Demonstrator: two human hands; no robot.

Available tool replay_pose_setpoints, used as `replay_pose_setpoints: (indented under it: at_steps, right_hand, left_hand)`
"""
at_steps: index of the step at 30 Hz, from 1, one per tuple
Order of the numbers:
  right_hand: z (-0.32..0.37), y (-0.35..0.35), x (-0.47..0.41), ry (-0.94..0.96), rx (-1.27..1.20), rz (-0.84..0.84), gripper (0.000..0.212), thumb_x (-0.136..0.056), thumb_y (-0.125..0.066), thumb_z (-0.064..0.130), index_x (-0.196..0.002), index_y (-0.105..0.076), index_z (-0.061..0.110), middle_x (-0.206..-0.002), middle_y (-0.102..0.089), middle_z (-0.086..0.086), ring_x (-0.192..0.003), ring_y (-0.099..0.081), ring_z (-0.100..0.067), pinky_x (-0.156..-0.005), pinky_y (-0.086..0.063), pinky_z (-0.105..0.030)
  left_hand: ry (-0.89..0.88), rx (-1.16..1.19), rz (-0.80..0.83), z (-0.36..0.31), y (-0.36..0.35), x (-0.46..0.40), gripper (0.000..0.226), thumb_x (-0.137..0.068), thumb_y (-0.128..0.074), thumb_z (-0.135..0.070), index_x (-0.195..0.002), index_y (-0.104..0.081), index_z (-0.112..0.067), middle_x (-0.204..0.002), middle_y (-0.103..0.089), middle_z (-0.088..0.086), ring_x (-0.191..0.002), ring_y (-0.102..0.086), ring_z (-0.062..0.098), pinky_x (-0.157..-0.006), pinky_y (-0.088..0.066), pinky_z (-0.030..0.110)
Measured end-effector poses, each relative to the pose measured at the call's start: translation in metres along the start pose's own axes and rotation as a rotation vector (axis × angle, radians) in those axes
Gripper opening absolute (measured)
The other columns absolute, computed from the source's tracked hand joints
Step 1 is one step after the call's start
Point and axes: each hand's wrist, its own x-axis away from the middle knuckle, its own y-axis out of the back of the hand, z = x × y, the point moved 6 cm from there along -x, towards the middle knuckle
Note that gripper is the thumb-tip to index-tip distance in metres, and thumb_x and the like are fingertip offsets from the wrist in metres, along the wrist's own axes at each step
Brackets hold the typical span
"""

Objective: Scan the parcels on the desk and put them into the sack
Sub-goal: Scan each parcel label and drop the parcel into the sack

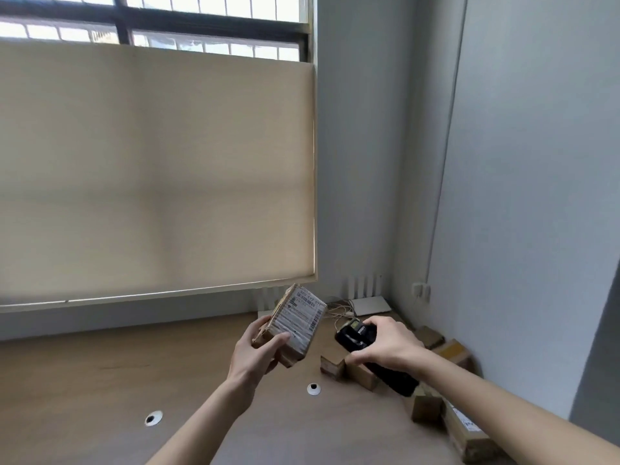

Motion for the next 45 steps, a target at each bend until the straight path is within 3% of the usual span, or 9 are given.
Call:
replay_pose_setpoints:
  at_steps: [4,9,17,21,28,32,37,40,45]
  right_hand:
    - [0.046,-0.052,-0.002,0.151,-0.341,0.155,0.07,-0.053,-0.096,0.056,-0.113,-0.071,0.032,-0.1,-0.074,0.014,-0.092,-0.07,-0.002,-0.078,-0.054,-0.021]
    - [0.134,-0.118,0.02,0.376,-0.562,0.305,0.058,-0.065,-0.097,0.039,-0.117,-0.072,0.035,-0.105,-0.077,0.014,-0.097,-0.072,-0.005,-0.092,-0.06,-0.032]
    - [0.32,-0.218,0.097,0.615,-0.558,0.473,0.056,-0.066,-0.097,0.027,-0.115,-0.072,0.037,-0.105,-0.077,0.017,-0.098,-0.072,-0.005,-0.089,-0.059,-0.026]
    - [0.429,-0.273,0.161,0.712,-0.554,0.582,0.061,-0.066,-0.098,0.024,-0.121,-0.072,0.034,-0.102,-0.078,0.014,-0.088,-0.074,-0.003,-0.074,-0.055,-0.019]
    - [0.595,-0.386,0.305,0.903,-0.535,0.788,0.047,-0.073,-0.093,0.012,-0.113,-0.075,0.03,-0.09,-0.077,0.015,-0.078,-0.068,-0.001,-0.075,-0.054,-0.017]
    - [0.666,-0.456,0.39,1.023,-0.475,0.935,0.049,-0.07,-0.094,0.022,-0.111,-0.072,0.039,-0.098,-0.077,0.018,-0.089,-0.072,-0.001,-0.084,-0.058,-0.023]
    - [0.729,-0.537,0.477,1.097,-0.414,1.084,0.054,-0.069,-0.095,0.022,-0.112,-0.07,0.041,-0.101,-0.078,0.015,-0.094,-0.073,-0.002,-0.088,-0.059,-0.022]
    - [0.762,-0.587,0.513,1.124,-0.356,1.159,0.065,-0.066,-0.097,0.027,-0.126,-0.072,0.029,-0.105,-0.078,0.012,-0.094,-0.074,-0.002,-0.086,-0.058,-0.021]
    - [0.809,-0.678,0.546,1.121,-0.217,1.239,0.057,-0.064,-0.097,0.028,-0.117,-0.075,0.023,-0.102,-0.078,0.005,-0.093,-0.075,-0.009,-0.083,-0.06,-0.023]
  left_hand:
    - [0.039,0.109,-0.099,0.01,0.041,0.024,0.067,-0.063,-0.084,-0.037,-0.125,-0.06,-0.036,-0.112,-0.073,0.006,-0.098,-0.074,0.025,-0.085,-0.06,0.04]
    - [0.059,0.116,-0.203,0.011,0.127,0.069,0.068,-0.065,-0.083,-0.033,-0.127,-0.055,-0.032,-0.114,-0.073,0.009,-0.099,-0.074,0.029,-0.085,-0.06,0.045]
    - [0.071,0.106,-0.426,-0.013,0.32,0.178,0.031,-0.095,-0.063,-0.039,-0.121,-0.054,-0.025,-0.119,-0.07,0.01,-0.11,-0.067,0.026,-0.088,-0.055,0.044]
    - [0.018,0.054,-0.539,-0.039,0.435,0.256,0.049,-0.081,-0.076,-0.041,-0.121,-0.056,-0.022,-0.119,-0.071,0.007,-0.109,-0.068,0.02,-0.091,-0.054,0.04]
    - [-0.01,-0.174,-0.827,-0.067,0.612,0.422,0.068,-0.072,-0.087,-0.043,-0.125,-0.045,-0.045,-0.113,-0.065,-0.007,-0.106,-0.064,0.013,-0.09,-0.055,0.032]
    - [0.033,-0.184,-0.995,-0.057,0.688,0.513,0.064,-0.071,-0.086,-0.039,-0.127,-0.056,-0.033,-0.112,-0.069,-0.009,-0.103,-0.066,0.009,-0.08,-0.053,0.019]
    - [0.067,-0.062,-1.213,-0.029,0.763,0.607,0.064,-0.071,-0.085,-0.043,-0.127,-0.058,-0.029,-0.118,-0.069,-0.006,-0.105,-0.067,0.013,-0.098,-0.051,0.031]
    - [0.118,-0.072,-1.286,-0.006,0.808,0.646,0.105,-0.048,-0.088,-0.07,-0.137,-0.06,-0.021,-0.13,-0.068,-0.001,-0.115,-0.064,0.013,-0.106,-0.048,0.037]
    - [0.254,-0.039,-1.362,0.038,0.881,0.675,0.086,-0.08,-0.081,-0.038,-0.152,-0.039,-0.017,-0.143,-0.053,0.007,-0.104,-0.055,0.007,-0.091,-0.041,0.025]
